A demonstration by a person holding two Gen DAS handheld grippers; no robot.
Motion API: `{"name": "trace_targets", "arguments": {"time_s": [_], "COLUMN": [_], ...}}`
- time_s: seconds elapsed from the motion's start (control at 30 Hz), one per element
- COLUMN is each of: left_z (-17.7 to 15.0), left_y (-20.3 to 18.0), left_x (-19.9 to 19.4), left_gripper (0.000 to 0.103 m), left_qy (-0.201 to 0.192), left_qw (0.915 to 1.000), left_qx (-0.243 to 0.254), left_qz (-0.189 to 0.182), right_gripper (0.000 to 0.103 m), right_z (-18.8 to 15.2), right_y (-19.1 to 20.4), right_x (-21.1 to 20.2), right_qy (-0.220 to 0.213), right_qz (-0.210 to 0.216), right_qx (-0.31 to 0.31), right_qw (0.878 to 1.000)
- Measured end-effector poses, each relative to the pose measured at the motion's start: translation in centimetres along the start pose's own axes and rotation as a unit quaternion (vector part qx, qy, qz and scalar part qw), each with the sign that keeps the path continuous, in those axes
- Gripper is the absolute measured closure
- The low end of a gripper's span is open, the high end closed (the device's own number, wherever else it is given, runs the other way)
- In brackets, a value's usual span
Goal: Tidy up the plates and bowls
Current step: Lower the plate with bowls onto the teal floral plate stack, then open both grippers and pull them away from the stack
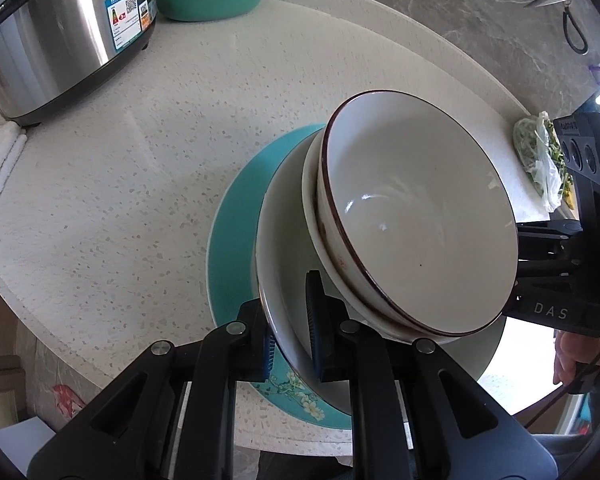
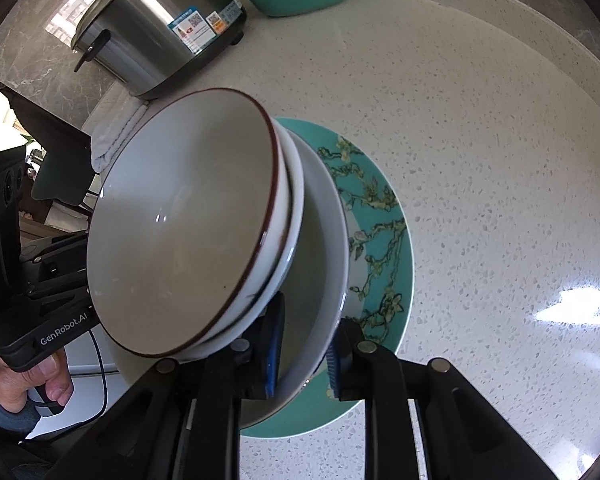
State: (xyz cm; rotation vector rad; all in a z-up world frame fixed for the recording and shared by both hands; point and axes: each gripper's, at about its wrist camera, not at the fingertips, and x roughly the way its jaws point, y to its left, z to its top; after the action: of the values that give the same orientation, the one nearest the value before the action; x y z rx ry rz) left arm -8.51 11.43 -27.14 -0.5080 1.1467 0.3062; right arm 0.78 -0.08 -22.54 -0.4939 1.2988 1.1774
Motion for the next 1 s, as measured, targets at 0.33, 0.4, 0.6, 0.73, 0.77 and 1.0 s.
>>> {"name": "trace_targets", "arguments": {"time_s": [0.33,0.4,0.6,0.73,0.77,1.0], "left_z": [-0.6,-0.8,-1.0,-1.2,-1.2,-1.8], "left_y": [0.0,0.0,-0.1,-0.3,-0.4,-0.6], "left_x": [0.0,-0.1,-0.1,-0.3,-0.5,-2.9], "left_gripper": [0.092,0.092,0.092,0.091,0.090,0.087], "left_qy": [-0.004,-0.004,-0.006,-0.007,-0.010,-0.035], "left_qw": [1.0000,1.0000,1.0000,1.0000,0.9999,0.9992], "left_qx": [0.007,0.006,0.006,0.006,0.006,-0.010], "left_qz": [-0.001,0.000,0.001,0.001,0.002,0.018], "right_gripper": [0.082,0.082,0.081,0.078,0.074,0.055], "right_z": [-0.1,-0.1,0.0,-0.2,-0.4,-1.2], "right_y": [-0.3,-0.2,-0.1,0.0,-0.1,-0.5], "right_x": [0.0,0.0,0.0,-0.4,-0.6,-2.2], "right_qy": [-0.008,-0.008,-0.011,-0.017,-0.019,-0.032], "right_qz": [-0.002,-0.002,-0.002,-0.005,-0.005,-0.011], "right_qx": [0.001,0.002,0.007,0.008,0.008,0.010], "right_qw": [1.000,1.000,1.000,1.000,1.000,0.999]}}
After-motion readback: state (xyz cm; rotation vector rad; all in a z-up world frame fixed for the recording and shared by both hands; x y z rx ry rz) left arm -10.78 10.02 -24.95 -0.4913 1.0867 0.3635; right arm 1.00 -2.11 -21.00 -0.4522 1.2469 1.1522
